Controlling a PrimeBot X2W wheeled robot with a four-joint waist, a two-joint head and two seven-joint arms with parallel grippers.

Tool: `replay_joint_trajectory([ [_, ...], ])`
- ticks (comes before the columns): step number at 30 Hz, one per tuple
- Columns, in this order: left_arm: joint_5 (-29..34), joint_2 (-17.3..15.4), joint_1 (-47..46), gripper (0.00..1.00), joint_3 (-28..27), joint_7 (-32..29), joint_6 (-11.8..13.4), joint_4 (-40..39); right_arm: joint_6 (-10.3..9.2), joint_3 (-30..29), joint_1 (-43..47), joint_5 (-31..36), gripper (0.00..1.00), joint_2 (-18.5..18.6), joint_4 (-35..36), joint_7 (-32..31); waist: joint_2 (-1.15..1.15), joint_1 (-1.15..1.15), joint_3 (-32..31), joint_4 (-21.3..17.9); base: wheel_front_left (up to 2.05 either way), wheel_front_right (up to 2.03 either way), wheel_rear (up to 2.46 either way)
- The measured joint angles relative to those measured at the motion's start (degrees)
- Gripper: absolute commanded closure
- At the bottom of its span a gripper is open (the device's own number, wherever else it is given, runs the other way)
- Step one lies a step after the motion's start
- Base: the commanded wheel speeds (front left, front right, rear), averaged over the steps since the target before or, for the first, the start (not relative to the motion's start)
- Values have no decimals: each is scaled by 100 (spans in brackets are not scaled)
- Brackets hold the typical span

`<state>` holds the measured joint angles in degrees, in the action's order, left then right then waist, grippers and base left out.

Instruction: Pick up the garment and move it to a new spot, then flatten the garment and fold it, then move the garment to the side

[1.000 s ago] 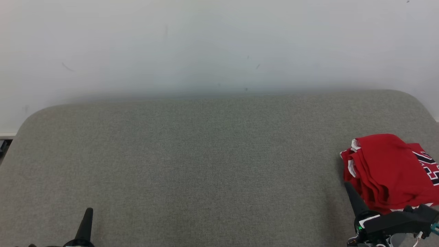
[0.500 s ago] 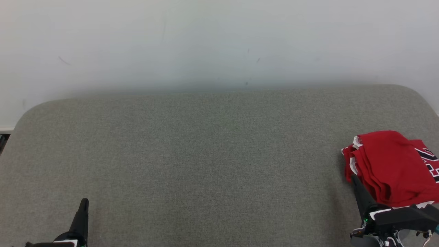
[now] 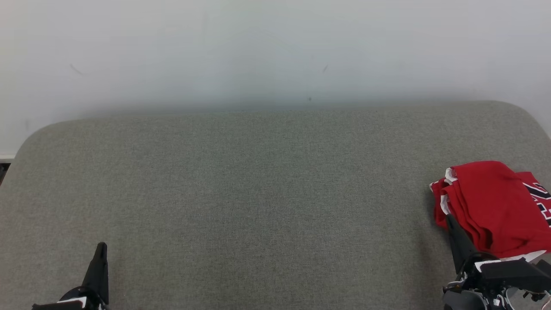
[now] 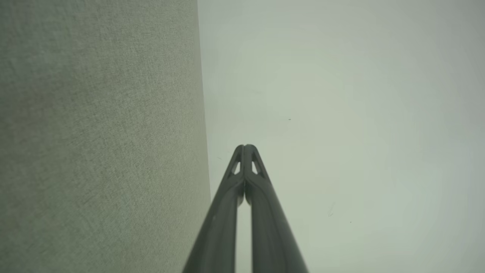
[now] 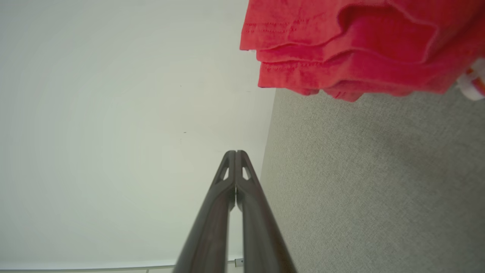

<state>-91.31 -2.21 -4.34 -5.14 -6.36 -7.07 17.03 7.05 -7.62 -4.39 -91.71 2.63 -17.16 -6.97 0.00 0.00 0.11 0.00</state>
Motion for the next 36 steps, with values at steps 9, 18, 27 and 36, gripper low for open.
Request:
replay_joint_trajectory([
  [9,0,1,-2,100,-1,0,-1,2,0,-1,-1,-1,100,0,9,1,0,0,0,0,0,0,0],
  [18,-1,2,-3,100,-1,0,-1,2,0,0,-1,-3,100,-1,15,1,0,0,0,0,0,0,0],
  [27,-1,2,-3,100,0,0,-1,2,0,0,-1,-3,100,-1,16,2,0,0,0,0,0,0,0],
  [36,-1,2,-3,100,0,0,-1,2,0,1,-1,-4,100,-1,19,18,0,0,0,0,0,0,0],
])
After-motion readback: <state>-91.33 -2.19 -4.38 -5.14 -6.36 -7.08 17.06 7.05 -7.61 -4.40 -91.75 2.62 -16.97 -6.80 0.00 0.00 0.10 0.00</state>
